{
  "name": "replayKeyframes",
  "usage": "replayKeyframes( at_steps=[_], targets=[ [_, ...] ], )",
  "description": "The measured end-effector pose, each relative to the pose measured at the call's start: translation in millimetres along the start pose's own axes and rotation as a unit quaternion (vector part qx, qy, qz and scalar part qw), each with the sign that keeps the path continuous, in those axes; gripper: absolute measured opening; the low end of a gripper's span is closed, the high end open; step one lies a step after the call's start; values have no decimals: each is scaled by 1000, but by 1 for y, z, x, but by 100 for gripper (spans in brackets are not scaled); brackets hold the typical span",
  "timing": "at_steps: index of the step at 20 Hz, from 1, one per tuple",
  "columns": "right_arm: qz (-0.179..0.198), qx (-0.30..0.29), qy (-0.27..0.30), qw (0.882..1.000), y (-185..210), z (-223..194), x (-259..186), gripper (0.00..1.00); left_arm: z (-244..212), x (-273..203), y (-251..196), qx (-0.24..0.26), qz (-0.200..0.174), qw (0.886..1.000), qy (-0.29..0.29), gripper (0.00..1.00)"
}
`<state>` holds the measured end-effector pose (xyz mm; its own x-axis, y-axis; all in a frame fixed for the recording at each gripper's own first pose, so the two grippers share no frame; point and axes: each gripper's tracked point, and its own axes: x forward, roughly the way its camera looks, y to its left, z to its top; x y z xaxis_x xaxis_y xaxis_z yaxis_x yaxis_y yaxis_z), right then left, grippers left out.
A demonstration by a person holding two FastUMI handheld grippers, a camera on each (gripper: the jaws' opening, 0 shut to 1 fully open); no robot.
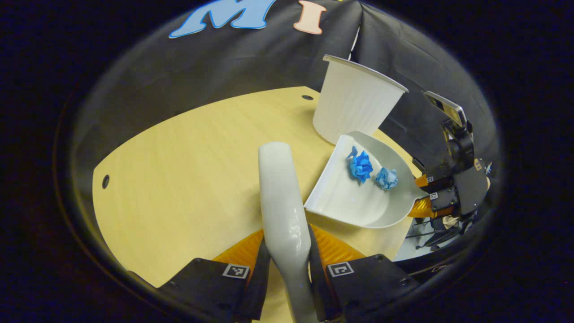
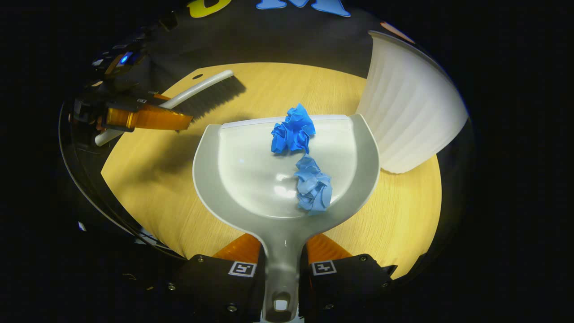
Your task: Pick up the small broom and dustpan from the desktop, sweep the trash into the dustpan with the broom, and then empty the trash into the garbage bin.
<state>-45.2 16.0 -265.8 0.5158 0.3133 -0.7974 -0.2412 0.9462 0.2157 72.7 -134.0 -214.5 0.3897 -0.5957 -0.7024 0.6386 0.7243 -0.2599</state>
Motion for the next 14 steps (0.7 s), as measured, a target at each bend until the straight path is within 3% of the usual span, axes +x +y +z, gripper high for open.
replayKeyframes(
  at_steps=[6,10,14],
  targets=[
    [54,17,-25,998,-1,1,1,30,-79,-22,45,-61,63,996,-16,47],
    [85,47,-49,994,3,7,3,30,-120,-46,78,-101,75,992,-19,47],
    [74,66,-85,991,6,4,10,30,-133,-67,92,-129,82,988,-21,49]
  ],
)
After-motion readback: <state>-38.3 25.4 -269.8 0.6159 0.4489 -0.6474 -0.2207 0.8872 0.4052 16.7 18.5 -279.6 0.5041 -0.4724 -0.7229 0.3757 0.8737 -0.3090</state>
